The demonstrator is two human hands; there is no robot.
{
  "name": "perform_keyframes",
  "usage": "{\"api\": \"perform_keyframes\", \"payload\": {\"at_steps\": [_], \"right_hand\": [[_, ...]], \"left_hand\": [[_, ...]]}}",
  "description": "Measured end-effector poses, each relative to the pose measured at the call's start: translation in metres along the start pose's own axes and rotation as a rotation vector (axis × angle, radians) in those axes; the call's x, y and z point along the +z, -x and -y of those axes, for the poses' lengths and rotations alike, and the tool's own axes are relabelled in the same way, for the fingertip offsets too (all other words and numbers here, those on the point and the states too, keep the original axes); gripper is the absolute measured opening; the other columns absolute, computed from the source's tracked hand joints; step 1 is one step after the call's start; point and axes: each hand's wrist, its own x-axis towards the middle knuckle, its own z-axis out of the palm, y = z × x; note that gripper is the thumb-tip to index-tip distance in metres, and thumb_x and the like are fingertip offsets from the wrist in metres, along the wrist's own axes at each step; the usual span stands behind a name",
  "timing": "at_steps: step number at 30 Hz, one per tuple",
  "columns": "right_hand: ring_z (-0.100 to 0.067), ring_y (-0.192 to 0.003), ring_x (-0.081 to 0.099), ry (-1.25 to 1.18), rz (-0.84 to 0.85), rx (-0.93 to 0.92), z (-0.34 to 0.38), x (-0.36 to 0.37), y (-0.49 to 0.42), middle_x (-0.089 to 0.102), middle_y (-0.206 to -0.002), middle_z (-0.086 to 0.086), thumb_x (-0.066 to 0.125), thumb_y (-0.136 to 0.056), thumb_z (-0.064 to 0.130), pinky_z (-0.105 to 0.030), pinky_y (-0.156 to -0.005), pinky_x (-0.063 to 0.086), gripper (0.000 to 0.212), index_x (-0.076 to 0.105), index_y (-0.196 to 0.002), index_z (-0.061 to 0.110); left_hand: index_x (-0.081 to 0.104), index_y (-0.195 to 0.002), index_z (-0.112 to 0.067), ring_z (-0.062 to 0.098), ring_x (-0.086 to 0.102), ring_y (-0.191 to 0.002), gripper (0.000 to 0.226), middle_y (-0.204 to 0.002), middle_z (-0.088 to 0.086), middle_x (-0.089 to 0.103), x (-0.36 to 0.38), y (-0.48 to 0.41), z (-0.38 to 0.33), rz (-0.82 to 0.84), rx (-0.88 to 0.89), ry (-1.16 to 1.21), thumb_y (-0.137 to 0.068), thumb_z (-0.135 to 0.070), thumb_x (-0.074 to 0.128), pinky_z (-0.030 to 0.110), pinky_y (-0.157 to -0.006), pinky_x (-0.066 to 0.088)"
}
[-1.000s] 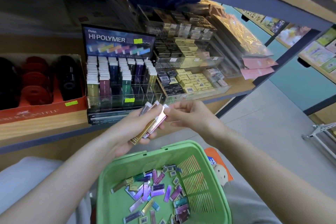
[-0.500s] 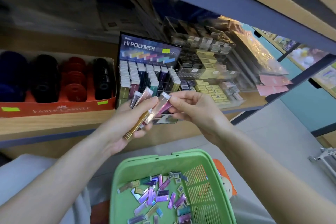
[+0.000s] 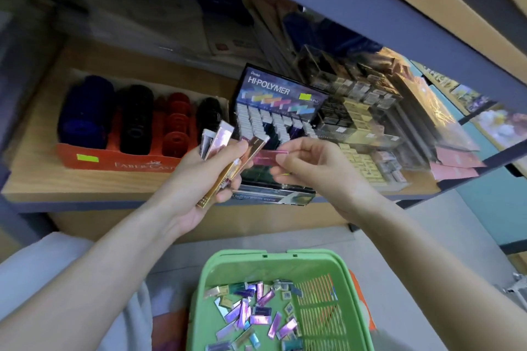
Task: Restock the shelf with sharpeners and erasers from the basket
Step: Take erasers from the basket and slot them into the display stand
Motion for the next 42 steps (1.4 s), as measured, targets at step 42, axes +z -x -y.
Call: {"api": "perform_keyframes", "payload": {"at_steps": [42], "right_hand": [[0.0,-0.063,0.057,0.757,-0.155,-0.388,-0.016,0.004,-0.045,0.06,-0.08,0.005,0.062,-0.09,0.015,-0.012,-0.057,0.041,0.018,0.048,-0.1,0.019]], "left_hand": [[0.06,-0.104,-0.008,0.01,0.052,-0.048,0.023,-0.089,0.014,0.064,-0.017,-0.011,-0.006,-0.146,0.072,-0.01,-0.088,-0.024,0.065,0.017,-0.034,0.033]]}}
